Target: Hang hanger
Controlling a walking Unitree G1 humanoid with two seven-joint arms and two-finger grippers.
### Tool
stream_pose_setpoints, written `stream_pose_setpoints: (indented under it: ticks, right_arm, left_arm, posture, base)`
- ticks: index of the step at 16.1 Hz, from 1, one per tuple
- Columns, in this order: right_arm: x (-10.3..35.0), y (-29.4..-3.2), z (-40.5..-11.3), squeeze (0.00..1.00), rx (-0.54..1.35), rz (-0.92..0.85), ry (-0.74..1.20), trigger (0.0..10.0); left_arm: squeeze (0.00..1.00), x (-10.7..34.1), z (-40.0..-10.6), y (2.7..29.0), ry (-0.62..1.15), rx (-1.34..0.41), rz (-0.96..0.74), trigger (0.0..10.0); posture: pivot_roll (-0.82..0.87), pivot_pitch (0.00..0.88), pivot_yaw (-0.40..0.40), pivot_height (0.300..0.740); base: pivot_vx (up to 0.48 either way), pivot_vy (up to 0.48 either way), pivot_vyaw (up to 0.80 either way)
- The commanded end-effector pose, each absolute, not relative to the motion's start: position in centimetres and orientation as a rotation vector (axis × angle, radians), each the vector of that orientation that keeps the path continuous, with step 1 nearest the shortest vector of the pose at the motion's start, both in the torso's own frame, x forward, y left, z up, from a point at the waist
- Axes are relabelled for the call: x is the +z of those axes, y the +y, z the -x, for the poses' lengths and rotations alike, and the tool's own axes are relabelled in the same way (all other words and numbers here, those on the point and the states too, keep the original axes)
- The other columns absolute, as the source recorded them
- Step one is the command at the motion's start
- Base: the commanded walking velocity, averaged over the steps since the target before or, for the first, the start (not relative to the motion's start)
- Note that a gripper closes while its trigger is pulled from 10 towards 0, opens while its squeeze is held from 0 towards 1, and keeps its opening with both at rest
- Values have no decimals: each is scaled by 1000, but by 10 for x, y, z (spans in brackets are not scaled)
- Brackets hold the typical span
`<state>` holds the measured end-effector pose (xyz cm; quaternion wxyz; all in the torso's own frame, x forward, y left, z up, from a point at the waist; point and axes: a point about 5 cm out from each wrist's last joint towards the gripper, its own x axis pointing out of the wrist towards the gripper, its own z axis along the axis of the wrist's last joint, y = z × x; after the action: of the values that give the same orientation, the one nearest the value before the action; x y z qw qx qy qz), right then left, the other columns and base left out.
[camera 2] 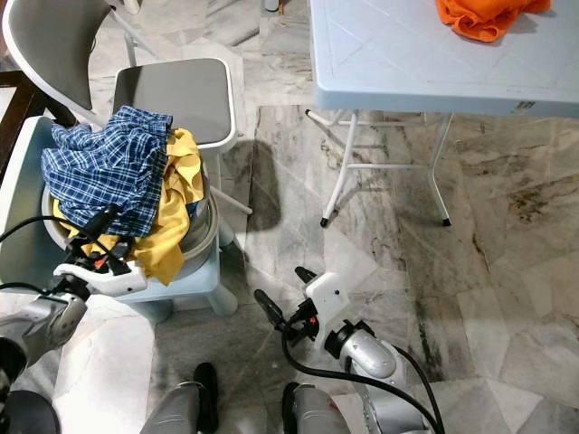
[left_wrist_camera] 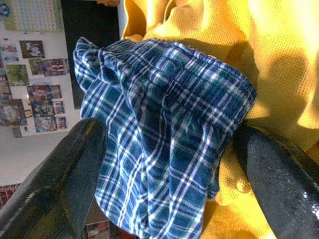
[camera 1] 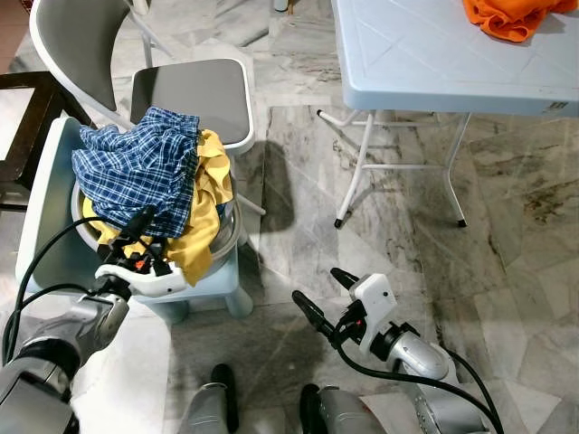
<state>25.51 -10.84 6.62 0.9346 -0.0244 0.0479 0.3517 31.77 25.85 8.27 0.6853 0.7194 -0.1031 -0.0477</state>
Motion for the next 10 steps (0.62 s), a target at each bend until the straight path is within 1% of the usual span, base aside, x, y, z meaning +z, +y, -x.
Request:
stream_pose_setpoints:
  ticks: [1,2,3,5,10]
  right_arm:
    - [65,-107,-251,0,727,53,105,10000]
    - [64,-107,-250,0,727,52,106,10000]
    - [64,-106,-249,0,726,53,107,10000]
    - [65,-107,-249,0,721,56,106,10000]
    - [64,-108,-251,0,708,67,103,10000]
  left_arm:
    - [0,76,-314,259,-192,-153,-1612,2353]
    - [0,77,-316,258,-181,-167,-1587,0]
    - [0,76,-316,253,-200,-207,-1580,0]
    - [0,75,-317,247,-220,-231,-1573,0]
    - [0,75,-318,244,-220,-243,-1549,0]
  posture:
    - [-170,320,-55,740]
    - [-171,320,-54,740]
    - [-175,319,-50,740]
    - [-175,319,-50,740]
    - [-177,313,-47,740]
  base:
    - [0,0,0]
    - [0,0,0]
    - [0,0,0]
    - [0,0,0]
    - [0,0,0]
